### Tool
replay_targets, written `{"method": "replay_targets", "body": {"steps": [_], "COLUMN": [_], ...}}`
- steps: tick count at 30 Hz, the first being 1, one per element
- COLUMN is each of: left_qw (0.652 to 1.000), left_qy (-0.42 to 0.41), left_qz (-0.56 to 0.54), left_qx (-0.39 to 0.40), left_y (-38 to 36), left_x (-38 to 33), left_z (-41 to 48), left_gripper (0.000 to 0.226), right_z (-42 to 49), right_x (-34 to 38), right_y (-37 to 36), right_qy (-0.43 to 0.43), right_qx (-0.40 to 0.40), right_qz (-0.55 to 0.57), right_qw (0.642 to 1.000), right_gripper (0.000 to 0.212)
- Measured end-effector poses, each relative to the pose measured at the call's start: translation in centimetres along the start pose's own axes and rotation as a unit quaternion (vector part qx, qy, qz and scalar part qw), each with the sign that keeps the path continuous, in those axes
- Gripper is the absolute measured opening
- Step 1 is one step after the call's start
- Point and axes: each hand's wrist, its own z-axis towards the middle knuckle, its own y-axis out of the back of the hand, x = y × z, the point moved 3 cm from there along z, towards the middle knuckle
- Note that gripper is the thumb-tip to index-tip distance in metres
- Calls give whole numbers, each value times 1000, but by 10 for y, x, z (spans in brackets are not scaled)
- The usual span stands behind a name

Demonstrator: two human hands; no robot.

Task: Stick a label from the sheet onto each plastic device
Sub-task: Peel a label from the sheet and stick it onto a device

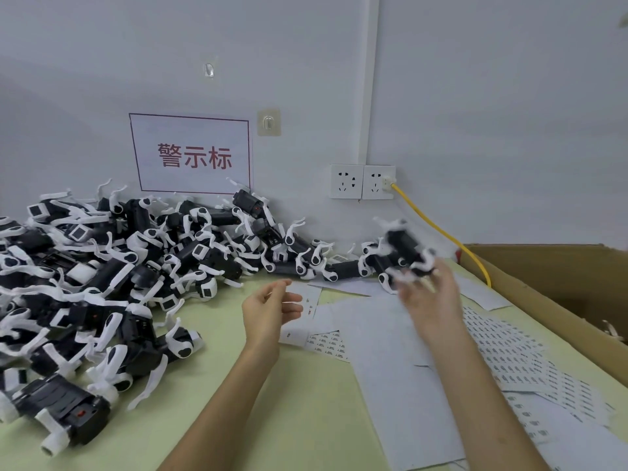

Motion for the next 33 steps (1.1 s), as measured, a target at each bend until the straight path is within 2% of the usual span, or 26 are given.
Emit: {"method": "replay_targets", "body": {"steps": [3, 5, 7, 9, 12, 16, 20, 26, 33], "left_qw": [987, 966, 949, 939, 927, 911, 885, 872, 855], "left_qy": [41, 62, 75, 80, 81, 101, 118, 131, 207], "left_qz": [-127, -195, -219, -218, -219, -231, -266, -290, -382], "left_qx": [-94, -156, -215, -255, -294, -326, -364, -373, -282], "left_y": [10, 16, 22, 25, 27, 33, 47, 54, 50], "left_x": [-1, -2, -1, -2, -3, -8, -16, -15, -11], "left_z": [6, 7, 7, 4, -1, -2, 5, 10, 9], "left_gripper": [19, 30, 40, 46, 50, 53, 54, 51, 53], "right_z": [4, 5, 4, 0, -5, -5, -5, -7, -9], "right_x": [32, 34, 24, 11, -4, -15, -18, -21, -26], "right_y": [25, 35, 33, 21, 3, -5, -6, -9, -14], "right_qy": [117, 120, 79, 31, -5, 15, 14, 10, 8], "right_qx": [-59, -111, -131, -120, -84, -49, -39, -18, -7], "right_qz": [78, 76, 75, 73, 19, -69, -97, -106, -139], "right_qw": [988, 984, 985, 990, 996, 996, 994, 994, 990], "right_gripper": [24, 35, 39, 39, 25, 17, 13, 11, 12]}}
